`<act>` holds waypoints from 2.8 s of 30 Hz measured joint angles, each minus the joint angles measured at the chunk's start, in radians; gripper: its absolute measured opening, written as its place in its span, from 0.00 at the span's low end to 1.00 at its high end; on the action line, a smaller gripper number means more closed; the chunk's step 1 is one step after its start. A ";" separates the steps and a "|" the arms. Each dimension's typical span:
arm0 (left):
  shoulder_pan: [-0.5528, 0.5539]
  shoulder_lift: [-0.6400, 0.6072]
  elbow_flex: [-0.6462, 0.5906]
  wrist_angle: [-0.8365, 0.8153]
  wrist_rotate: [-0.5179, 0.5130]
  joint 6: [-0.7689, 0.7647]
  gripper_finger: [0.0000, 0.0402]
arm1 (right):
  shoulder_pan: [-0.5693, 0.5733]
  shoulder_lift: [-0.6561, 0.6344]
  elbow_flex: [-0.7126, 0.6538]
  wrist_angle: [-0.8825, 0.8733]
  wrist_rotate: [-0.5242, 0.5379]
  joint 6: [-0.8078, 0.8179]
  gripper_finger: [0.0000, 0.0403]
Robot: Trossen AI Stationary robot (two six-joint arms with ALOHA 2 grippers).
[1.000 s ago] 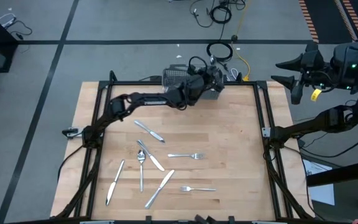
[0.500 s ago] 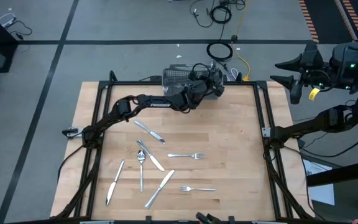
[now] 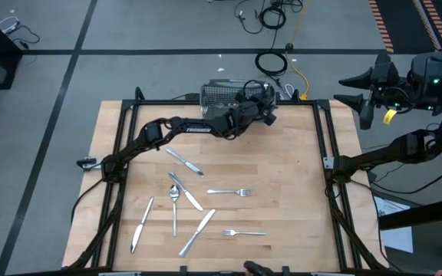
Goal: Sort silverware
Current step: Put the silver spoon into the silverware organizer, then put the silver table knife into the silverware organizer
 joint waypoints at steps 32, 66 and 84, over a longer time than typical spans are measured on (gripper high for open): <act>0.002 -0.630 0.001 -1.026 0.324 0.174 0.49 | 0.000 0.001 -0.066 0.002 -0.095 -0.006 0.49; 0.128 -1.113 -1.257 -1.058 0.407 -0.371 0.48 | 0.101 -0.065 -1.161 0.790 -0.278 0.247 0.49; 0.182 -1.096 -1.267 -1.073 0.542 -0.577 0.06 | 0.101 -0.065 -1.161 0.798 -0.277 0.270 0.49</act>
